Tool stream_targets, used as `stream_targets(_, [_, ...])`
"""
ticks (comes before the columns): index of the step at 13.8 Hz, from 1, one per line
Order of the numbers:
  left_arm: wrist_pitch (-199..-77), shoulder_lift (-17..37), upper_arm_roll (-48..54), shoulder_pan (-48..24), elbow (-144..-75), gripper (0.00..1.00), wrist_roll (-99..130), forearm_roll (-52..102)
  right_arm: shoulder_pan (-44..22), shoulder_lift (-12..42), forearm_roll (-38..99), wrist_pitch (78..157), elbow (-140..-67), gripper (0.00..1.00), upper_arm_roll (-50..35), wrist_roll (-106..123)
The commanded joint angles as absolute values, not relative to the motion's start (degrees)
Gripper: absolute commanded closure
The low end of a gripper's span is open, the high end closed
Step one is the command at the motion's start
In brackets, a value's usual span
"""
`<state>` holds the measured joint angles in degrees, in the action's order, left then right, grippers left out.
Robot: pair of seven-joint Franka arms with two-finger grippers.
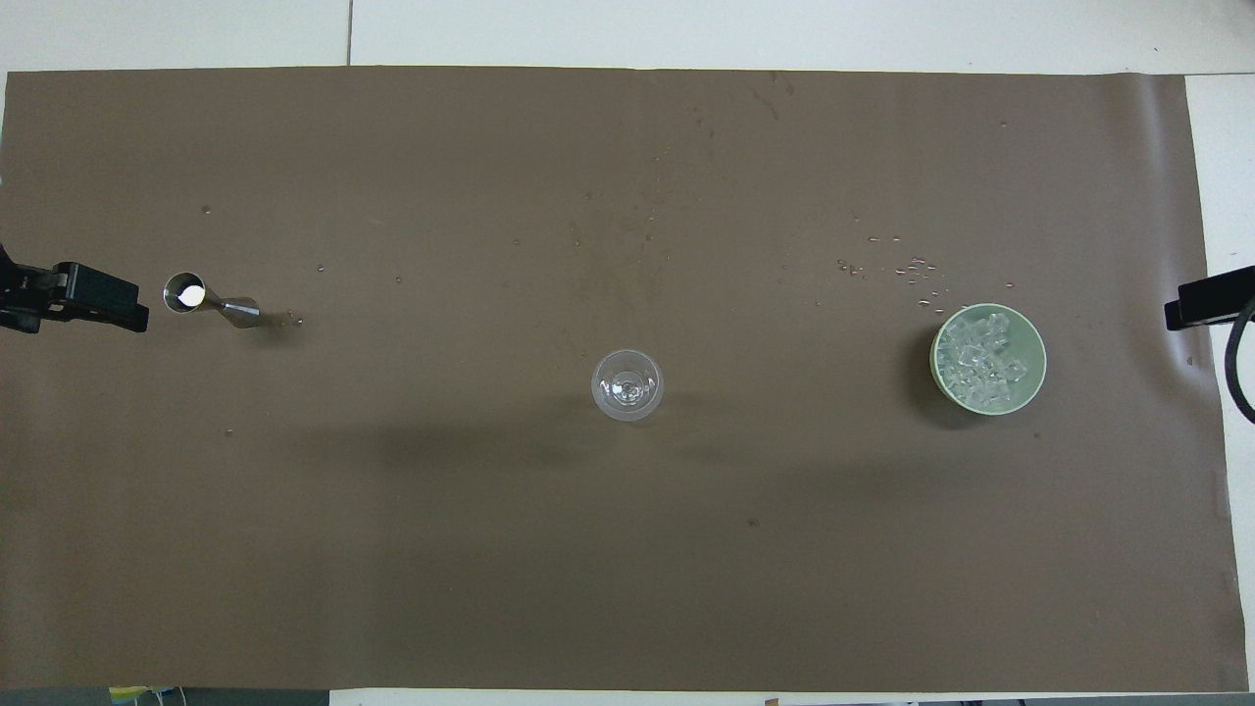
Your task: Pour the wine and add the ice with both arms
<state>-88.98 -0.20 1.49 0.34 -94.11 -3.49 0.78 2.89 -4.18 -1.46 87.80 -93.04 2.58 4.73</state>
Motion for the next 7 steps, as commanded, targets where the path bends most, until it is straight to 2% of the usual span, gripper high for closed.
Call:
stream_targets(1, [-90.0, -1.4, 1.3, 0.2, -95.6, 0.00, -2.8, 0.4, 3.3, -5.2, -0.9, 88.9, -94.3, 0.00, 2.3, 6.1])
stream_targets(7, [-90.0, -1.4, 1.3, 0.2, -95.6, 0.00, -2.8, 0.4, 3.4, -5.2, -0.9, 88.5, -94.3, 0.00, 2.3, 5.9])
